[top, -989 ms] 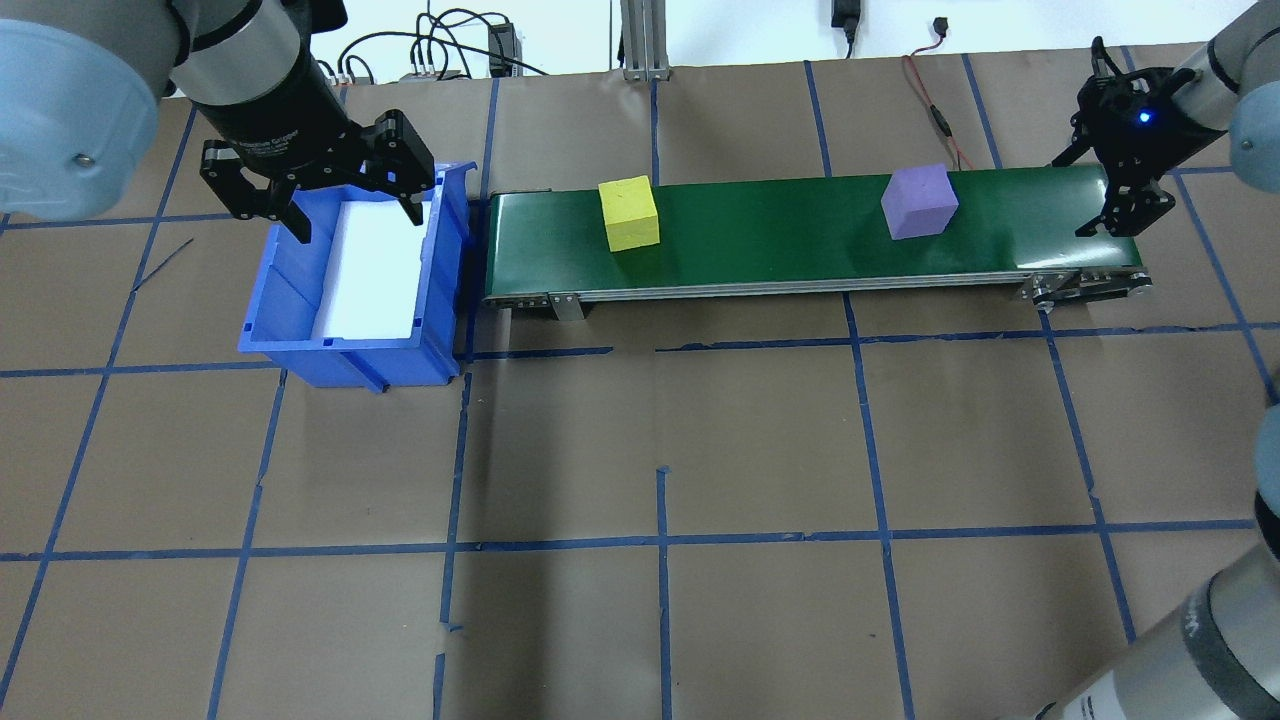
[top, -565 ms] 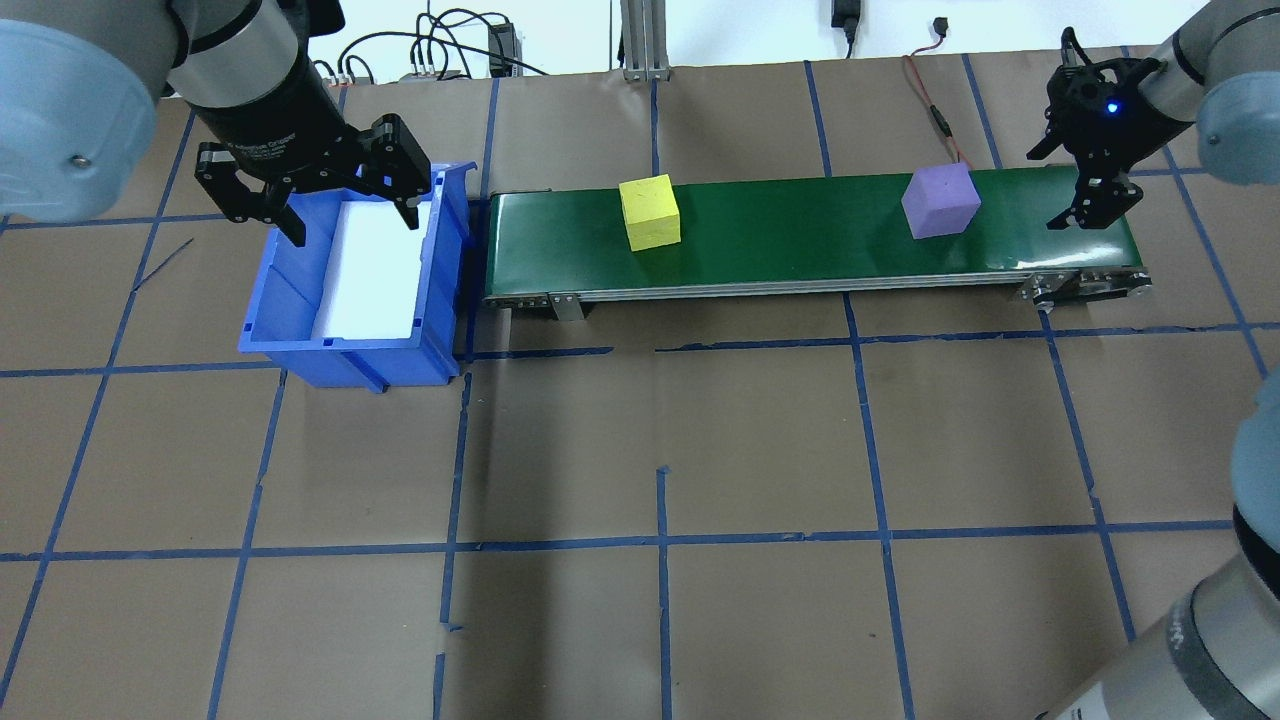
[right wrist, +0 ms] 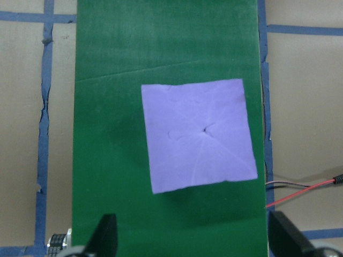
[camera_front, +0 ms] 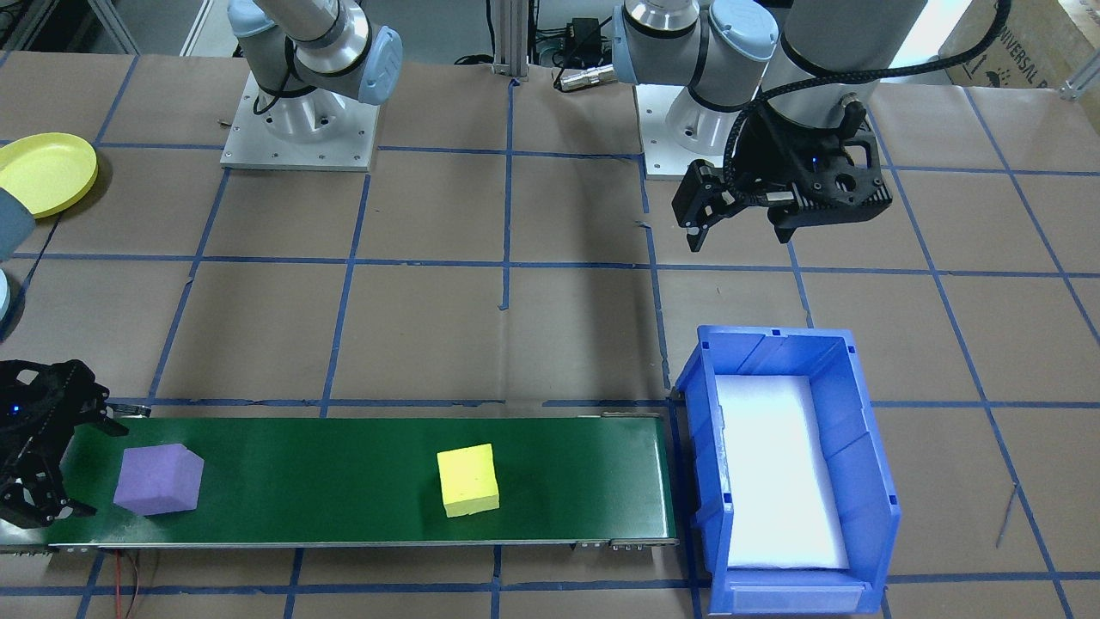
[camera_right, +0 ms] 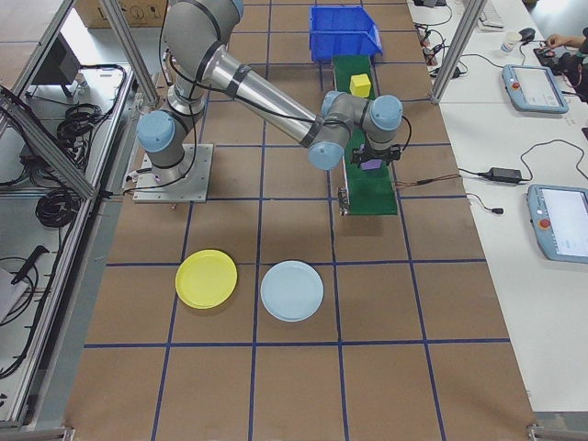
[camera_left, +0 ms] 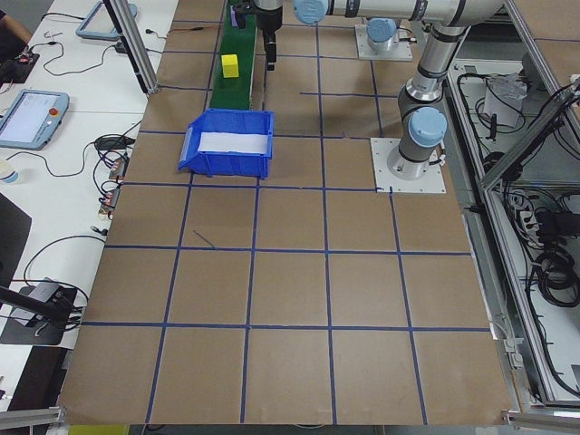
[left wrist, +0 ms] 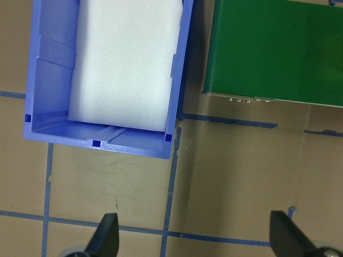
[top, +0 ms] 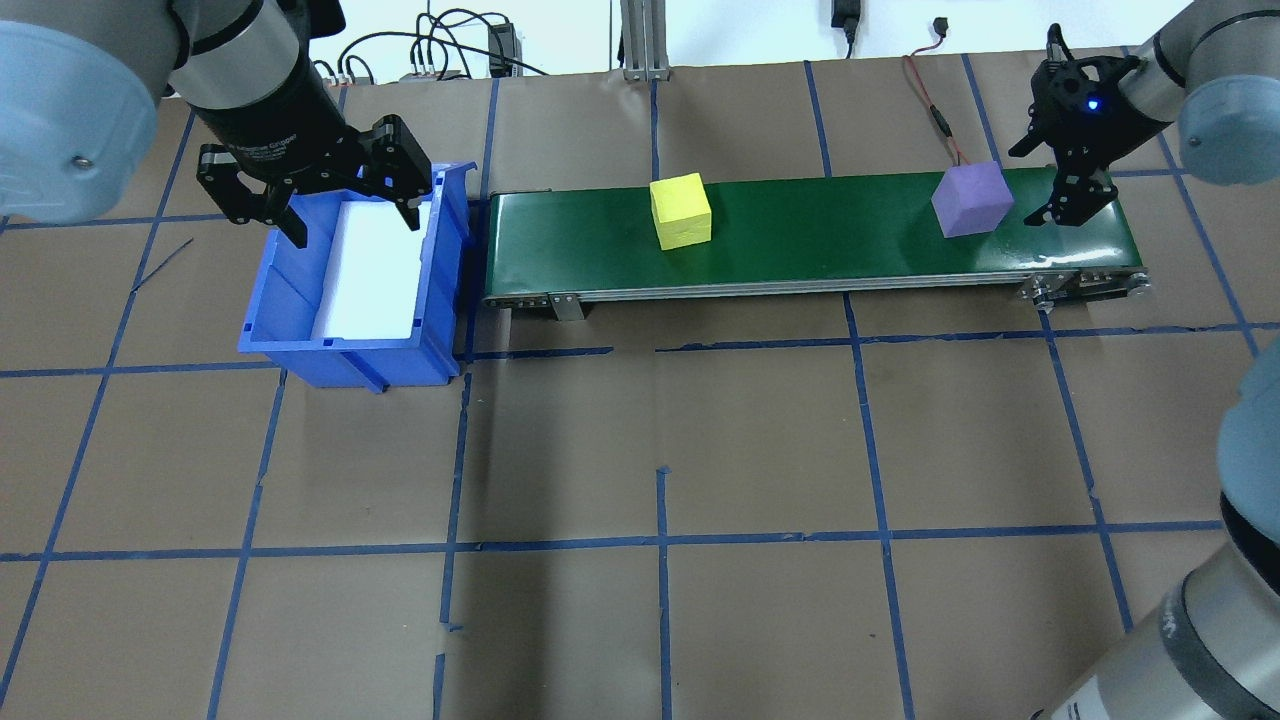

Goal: Move block left to right into plate

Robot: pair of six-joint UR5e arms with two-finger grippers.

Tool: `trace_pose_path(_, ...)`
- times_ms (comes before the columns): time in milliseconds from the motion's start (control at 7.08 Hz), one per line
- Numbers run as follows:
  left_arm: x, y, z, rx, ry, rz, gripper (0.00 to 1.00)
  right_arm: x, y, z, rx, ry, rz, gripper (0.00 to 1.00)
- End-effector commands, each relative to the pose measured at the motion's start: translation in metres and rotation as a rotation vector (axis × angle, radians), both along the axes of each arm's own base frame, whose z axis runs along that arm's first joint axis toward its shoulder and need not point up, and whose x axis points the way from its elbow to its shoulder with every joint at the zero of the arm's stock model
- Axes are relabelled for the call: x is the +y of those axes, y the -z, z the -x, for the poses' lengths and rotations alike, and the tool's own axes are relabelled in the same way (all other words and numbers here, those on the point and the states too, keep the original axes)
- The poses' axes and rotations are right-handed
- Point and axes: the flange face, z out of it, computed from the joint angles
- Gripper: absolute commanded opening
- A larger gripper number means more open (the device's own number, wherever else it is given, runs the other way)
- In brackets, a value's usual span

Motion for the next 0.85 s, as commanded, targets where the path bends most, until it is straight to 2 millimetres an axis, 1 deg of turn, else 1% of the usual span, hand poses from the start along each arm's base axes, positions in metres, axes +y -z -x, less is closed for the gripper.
trace_pose_path(0,-0.0004,0.0003,-0.0006,0.002,0.0,0.0,1.0,-0.0031,0.0121,0.0005,-0.01,0.003,-0.007,1.0)
trace_pose_path(282,-0.0006,0.0001,-0.0004,0.004,0.0,0.001,1.0,-0.0052,0.016,0.0015,-0.01,0.003,-0.01,1.0)
trace_pose_path(424,-0.001,0.0009,-0.0004,0.004,0.0,0.0,1.0,-0.0051,0.0214,0.0013,-0.015,0.004,-0.018,0.98)
trace_pose_path(565,-0.0012,0.0007,-0.0004,0.004,0.0,0.001,1.0,-0.001,0.0198,0.0034,0.018,0.02,-0.034,0.49)
trace_pose_path(706,-0.0011,0.0009,-0.0004,0.004,0.0,0.0,1.0,0.0012,0.0115,0.0078,0.068,0.039,-0.043,0.24)
